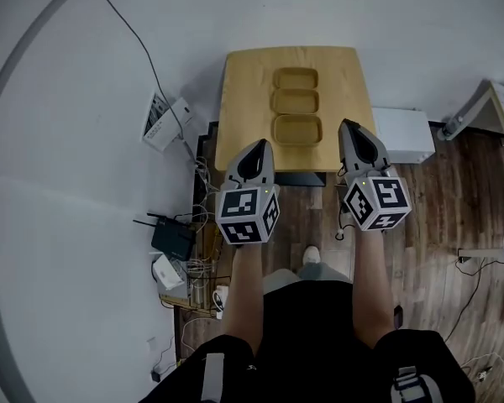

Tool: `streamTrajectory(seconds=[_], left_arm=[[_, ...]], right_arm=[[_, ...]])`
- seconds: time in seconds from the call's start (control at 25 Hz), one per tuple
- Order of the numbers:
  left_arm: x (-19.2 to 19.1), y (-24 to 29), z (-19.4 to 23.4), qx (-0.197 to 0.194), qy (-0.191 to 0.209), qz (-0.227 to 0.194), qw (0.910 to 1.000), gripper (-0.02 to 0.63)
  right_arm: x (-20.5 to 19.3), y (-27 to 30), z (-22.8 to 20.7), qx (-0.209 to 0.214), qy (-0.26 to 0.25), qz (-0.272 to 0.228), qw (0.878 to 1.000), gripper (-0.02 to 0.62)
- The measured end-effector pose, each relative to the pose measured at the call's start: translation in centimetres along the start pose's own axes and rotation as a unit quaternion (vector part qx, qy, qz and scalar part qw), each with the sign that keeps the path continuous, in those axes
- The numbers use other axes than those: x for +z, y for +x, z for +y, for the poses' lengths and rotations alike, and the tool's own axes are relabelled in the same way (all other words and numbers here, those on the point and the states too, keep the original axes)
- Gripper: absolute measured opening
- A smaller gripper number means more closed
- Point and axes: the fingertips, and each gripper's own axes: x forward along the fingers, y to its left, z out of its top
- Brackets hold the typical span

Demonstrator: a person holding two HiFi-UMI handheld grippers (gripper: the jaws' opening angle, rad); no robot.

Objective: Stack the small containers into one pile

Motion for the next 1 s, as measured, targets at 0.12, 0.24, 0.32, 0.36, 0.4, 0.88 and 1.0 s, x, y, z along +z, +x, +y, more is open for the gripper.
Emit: streamTrajectory(seconds=[0.12, 0.24, 0.32, 0.36, 0.4, 0.88, 1.0], left_arm=[[1.0, 0.9, 0.2, 0.008, 0.003, -0.007, 0.9999, 0.011], [2.3, 1.5, 0.4, 0.014, 0.004, -0.016, 0.9998, 0.011], [2.8, 2.1, 0.4, 0.012, 0.008, -0.019, 0.9997, 0.011], [2.7, 2.4, 0.5, 0.012, 0.008, -0.017, 0.9998, 0.011], [2.3, 2.7, 0.7, 0.013, 0.006, -0.012, 0.9998, 0.011], [-0.3, 10.0, 0.9, -0.017, 0.0, 0.046, 0.9988, 0.011], [-2.4, 11.6, 1.7, -0.017, -0.007, 0.076, 0.9969, 0.011]], right_arm=[[1.4, 1.2, -0.4, 0.013, -0.014, -0.009, 1.0, 0.004], [2.5, 2.1, -0.7, 0.021, -0.015, -0.017, 1.0, 0.004], [2.7, 2.6, -1.0, 0.022, -0.014, -0.019, 0.999, 0.003], [2.4, 2.9, -1.0, 0.023, -0.016, -0.016, 0.999, 0.003], [2.0, 3.2, -1.0, 0.025, -0.017, -0.011, 0.999, 0.004], [-1.1, 7.6, -5.4, -0.003, 0.001, 0.032, 0.999, 0.003], [-3.6, 8.8, -6.1, -0.008, 0.009, 0.06, 0.998, 0.003]])
